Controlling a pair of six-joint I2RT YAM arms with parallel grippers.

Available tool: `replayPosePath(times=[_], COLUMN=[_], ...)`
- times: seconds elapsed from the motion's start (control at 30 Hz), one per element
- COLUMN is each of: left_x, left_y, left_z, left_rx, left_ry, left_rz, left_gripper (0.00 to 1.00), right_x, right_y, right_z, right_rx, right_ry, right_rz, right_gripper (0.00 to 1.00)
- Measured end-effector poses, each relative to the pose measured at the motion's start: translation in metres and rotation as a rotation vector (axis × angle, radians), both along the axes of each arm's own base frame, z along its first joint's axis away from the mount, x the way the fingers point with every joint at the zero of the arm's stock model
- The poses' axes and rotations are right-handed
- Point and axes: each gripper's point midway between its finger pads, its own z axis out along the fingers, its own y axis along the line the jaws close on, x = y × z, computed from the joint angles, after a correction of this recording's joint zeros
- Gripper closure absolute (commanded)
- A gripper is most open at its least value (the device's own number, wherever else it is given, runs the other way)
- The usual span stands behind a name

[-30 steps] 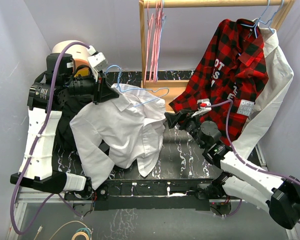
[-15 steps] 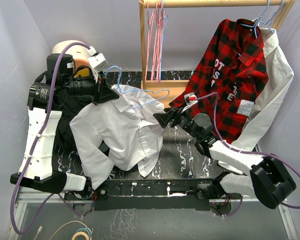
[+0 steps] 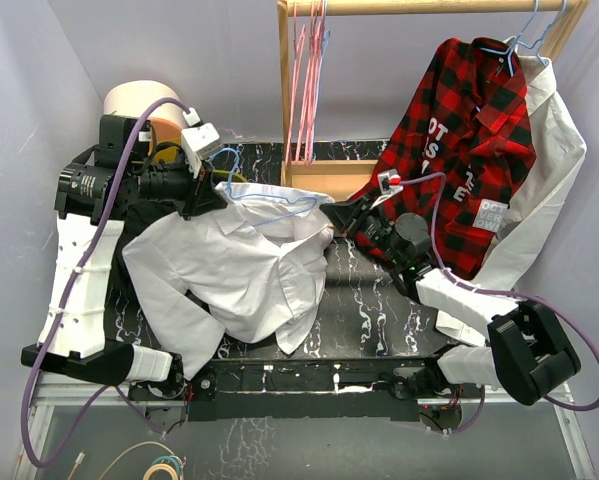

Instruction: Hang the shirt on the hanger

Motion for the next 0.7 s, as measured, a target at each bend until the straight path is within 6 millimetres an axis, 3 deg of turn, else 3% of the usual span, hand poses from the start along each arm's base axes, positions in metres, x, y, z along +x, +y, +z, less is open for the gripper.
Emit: replayPosePath(times=[0.2, 0.33, 0.43, 0.5, 0.57, 0.63, 0.7], left_x=[0.002, 0.001, -0.001, 0.001, 0.004, 0.009, 0.014], left_y=[0.016, 0.022, 0.021, 0.017, 0.009, 0.003, -0.002], left_z=[-0.015, -0.022, -0.035, -0.046, -0.054, -0.055, -0.045], left_rx=[0.114, 0.159, 0.188, 0.201, 0.201, 0.188, 0.164], left_ry=[-0.028, -0.027, 0.015, 0.050, 0.078, 0.085, 0.066], left_rz=[0.015, 0.016, 0.010, 0.012, 0.017, 0.030, 0.048], left_gripper=[1.00, 1.00, 1.00, 1.00, 1.00, 1.00, 1.00], right_x=[0.013, 0.007, 0.000, -0.019, -0.053, -0.085, -0.111], right_y=[-0.021, -0.019, -0.006, 0.020, 0.056, 0.082, 0.097], right_z=[0.003, 0.011, 0.026, 0.047, 0.067, 0.075, 0.066], right_rx=[0.013, 0.015, 0.005, 0.005, 0.022, 0.041, 0.063], right_ry=[0.006, -0.004, -0.013, -0.047, -0.088, -0.104, -0.080], right_rz=[-0.059, -0.032, -0.003, 0.056, 0.160, 0.244, 0.298], right_gripper=[0.92, 0.92, 0.92, 0.92, 0.92, 0.92, 0.92])
